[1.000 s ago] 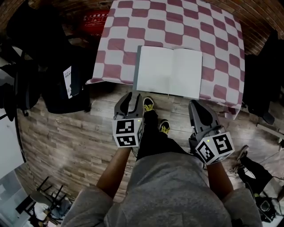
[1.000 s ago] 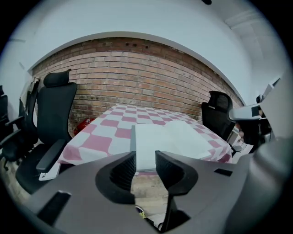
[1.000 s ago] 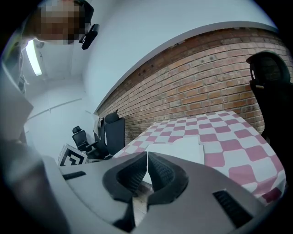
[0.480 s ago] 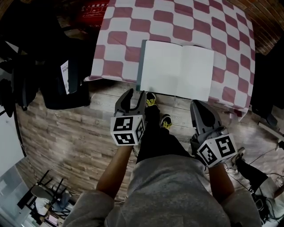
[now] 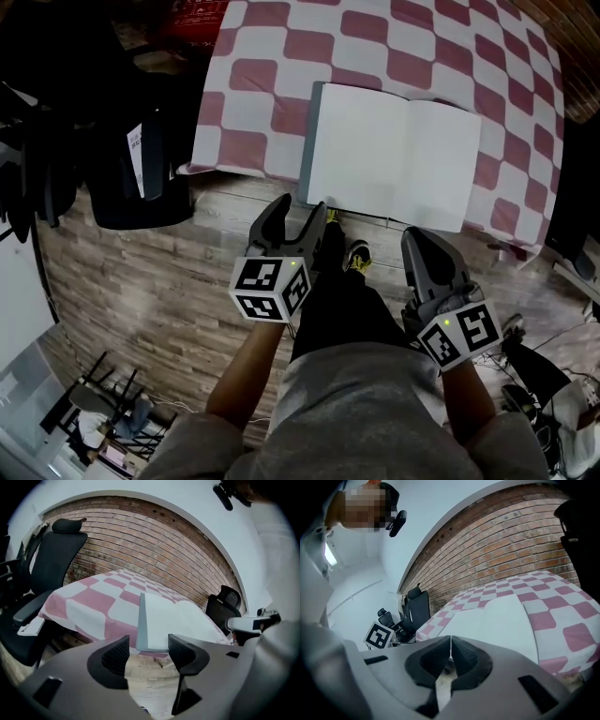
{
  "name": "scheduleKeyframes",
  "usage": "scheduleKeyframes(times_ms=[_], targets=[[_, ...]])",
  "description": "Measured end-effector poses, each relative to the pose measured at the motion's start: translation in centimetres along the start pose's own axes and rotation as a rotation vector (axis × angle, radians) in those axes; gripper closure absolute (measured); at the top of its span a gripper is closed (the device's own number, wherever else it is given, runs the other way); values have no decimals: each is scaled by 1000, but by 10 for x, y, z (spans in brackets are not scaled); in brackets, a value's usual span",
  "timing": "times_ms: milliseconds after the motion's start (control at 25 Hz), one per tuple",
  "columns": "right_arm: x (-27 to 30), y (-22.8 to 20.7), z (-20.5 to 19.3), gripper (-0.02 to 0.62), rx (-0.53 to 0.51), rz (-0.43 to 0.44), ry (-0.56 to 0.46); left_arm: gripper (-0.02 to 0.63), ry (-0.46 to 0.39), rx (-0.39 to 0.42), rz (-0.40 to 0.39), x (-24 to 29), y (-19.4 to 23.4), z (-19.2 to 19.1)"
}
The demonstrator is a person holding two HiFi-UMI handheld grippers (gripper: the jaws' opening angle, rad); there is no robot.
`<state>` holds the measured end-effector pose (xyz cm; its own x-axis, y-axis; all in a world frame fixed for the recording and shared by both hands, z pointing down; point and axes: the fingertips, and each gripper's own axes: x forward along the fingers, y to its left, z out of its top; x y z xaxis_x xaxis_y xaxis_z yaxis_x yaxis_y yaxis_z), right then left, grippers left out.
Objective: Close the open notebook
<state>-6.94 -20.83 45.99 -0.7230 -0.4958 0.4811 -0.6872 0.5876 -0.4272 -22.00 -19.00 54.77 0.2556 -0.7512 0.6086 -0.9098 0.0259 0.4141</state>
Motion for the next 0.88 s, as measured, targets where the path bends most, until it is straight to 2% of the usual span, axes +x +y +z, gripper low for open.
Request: scheduleKeyframes(times_ms=[440, 640, 880], targets=[[19, 0, -31, 569, 55, 10, 71, 350, 37, -57, -66, 14, 5, -3], [23, -1, -31, 569, 63, 7, 70, 350, 51, -96, -106, 17, 5, -6], [28, 1, -31, 569, 71, 11, 73, 351, 90, -97, -181, 22, -1, -6]])
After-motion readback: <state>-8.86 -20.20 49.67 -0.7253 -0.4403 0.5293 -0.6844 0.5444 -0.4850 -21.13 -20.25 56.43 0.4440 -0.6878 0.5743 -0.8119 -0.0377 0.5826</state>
